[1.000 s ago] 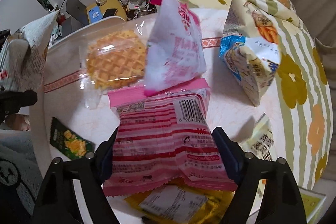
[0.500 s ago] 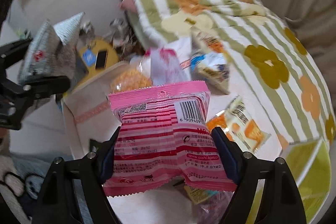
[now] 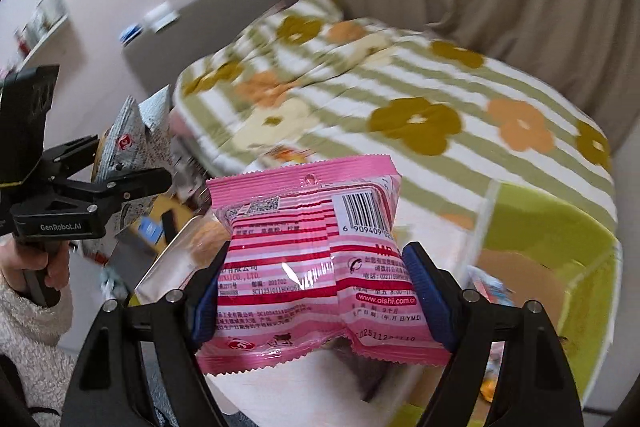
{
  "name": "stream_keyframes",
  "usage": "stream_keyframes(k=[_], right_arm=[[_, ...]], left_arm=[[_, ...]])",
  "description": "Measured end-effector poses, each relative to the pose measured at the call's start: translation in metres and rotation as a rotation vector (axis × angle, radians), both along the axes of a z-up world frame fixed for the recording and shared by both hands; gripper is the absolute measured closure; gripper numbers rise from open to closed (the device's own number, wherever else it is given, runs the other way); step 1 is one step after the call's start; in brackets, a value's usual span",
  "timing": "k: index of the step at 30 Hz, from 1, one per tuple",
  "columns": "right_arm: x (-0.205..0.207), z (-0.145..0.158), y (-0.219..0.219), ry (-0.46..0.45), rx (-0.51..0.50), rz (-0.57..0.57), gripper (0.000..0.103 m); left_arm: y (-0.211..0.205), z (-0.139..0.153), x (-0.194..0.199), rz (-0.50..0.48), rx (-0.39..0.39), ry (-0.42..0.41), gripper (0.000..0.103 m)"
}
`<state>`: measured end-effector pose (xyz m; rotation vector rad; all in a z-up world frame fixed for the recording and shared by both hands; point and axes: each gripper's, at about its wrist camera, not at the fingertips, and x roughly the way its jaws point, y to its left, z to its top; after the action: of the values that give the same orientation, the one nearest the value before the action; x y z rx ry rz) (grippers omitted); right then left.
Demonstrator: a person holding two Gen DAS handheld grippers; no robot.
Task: Organize snacks
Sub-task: 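Carry both bags over the yellow box and release them inside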
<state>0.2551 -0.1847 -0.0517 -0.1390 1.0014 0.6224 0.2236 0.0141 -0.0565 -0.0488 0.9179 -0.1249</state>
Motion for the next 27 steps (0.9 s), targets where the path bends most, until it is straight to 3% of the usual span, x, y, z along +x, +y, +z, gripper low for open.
stream_keyframes(k=[5, 14, 20, 27], right_arm=[[0.018, 0.010, -0.074, 0.008, 0.055, -0.167, 0.025], [0.046, 0.012, -0.187, 0.002, 0.043, -0.362, 0.025], [0.058, 0.002, -0.231, -0.006, 0.018, -0.425, 0.025], [0.064, -0.014, -0.265, 0.014, 0.048, -0.493, 0.025]], left_arm=[[-0.056, 0.009, 0.030, -0.052, -0.031, -0.010, 0.025], [-0.184, 0.003, 0.085, -0.174, -0.061, 0.021, 0.025], [-0.263, -0.025, 0.119, -0.249, -0.047, 0.099, 0.025], [-0.310, -0.055, 0.147, -0.304, 0.006, 0.174, 0.021]])
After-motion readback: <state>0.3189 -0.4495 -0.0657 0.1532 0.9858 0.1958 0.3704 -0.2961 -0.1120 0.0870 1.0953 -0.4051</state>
